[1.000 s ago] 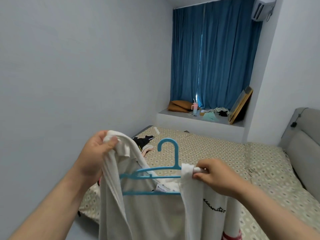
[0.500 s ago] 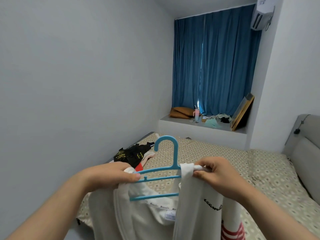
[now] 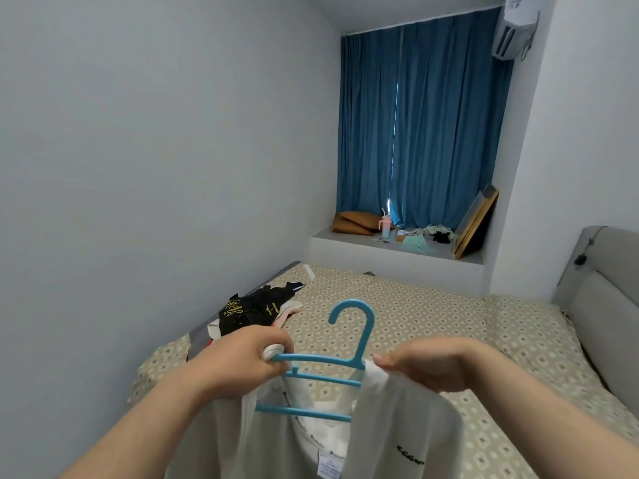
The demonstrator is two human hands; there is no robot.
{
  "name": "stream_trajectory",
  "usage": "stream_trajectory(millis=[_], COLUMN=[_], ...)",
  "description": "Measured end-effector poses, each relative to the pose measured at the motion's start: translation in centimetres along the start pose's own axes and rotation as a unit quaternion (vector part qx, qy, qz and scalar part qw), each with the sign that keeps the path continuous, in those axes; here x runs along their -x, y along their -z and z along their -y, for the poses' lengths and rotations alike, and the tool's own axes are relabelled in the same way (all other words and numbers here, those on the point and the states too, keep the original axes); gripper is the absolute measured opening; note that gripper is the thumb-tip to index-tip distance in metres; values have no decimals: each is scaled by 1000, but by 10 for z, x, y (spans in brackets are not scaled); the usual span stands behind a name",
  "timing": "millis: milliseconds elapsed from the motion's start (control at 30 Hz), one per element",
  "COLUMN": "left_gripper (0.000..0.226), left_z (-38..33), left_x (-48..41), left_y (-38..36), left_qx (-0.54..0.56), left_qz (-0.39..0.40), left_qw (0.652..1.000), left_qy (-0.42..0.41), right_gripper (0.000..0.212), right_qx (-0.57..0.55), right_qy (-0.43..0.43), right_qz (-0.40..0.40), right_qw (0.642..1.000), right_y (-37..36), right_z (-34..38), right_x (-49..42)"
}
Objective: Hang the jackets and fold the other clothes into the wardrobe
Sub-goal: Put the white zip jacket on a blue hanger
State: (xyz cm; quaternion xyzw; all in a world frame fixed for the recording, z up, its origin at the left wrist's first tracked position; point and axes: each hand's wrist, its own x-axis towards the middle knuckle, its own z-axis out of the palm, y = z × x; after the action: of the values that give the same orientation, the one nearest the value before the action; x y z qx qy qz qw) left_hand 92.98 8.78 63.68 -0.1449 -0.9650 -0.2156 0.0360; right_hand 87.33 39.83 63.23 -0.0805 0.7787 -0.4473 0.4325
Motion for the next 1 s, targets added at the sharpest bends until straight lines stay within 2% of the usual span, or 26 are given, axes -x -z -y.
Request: stream_trajectory(millis=[100, 200, 233, 300, 400, 467, 500, 567, 633, 767, 867, 1000], left_gripper=[14, 16, 17, 20, 23, 27, 29, 32, 34, 30, 22, 18], left_z=[8, 10, 9, 7, 8, 12, 14, 20, 27, 41, 42, 34], left_x=[2, 4, 4, 4, 4, 4, 4, 5, 6, 7, 5, 0], left_y=[-6, -12, -14, -19, -23, -25, -26, -30, -33, -39, -45, -46], left_qx=[28, 23, 20, 17, 18, 30, 41, 59, 65, 62, 56, 95], left_qz=[-16, -19, -20, -21, -22, -23, -24, -21, -12, 3, -7, -83], left_qw=[999, 1000, 1000, 1000, 1000, 999, 999, 997, 997, 996, 997, 991], left_qy=[7, -2, -6, -10, -1, 13, 21, 34, 44, 61, 60, 44], right_gripper=[56, 72, 65, 37, 17, 15, 17, 15, 25, 30, 31, 52], right_qx=[-80, -86, -62, -15, -13, 8, 22, -88, -184, -244, -254, -104], right_qy=[-2, -73, -91, -117, -132, -86, -54, 29, 129, 294, 353, 316], right_qz=[39, 56, 55, 56, 12, -68, -75, -61, -22, -95, -118, -181], right_qw=[996, 992, 992, 991, 991, 994, 996, 994, 974, 919, 893, 926], right_y=[0, -11, -15, -20, -23, -22, -20, -17, -10, 3, 12, 10], right_z=[-8, -13, -13, -14, -14, -16, -19, -24, -26, -15, -16, -27], right_x=[-9, -23, -27, -32, -38, -39, -41, -38, -30, -9, 10, 18])
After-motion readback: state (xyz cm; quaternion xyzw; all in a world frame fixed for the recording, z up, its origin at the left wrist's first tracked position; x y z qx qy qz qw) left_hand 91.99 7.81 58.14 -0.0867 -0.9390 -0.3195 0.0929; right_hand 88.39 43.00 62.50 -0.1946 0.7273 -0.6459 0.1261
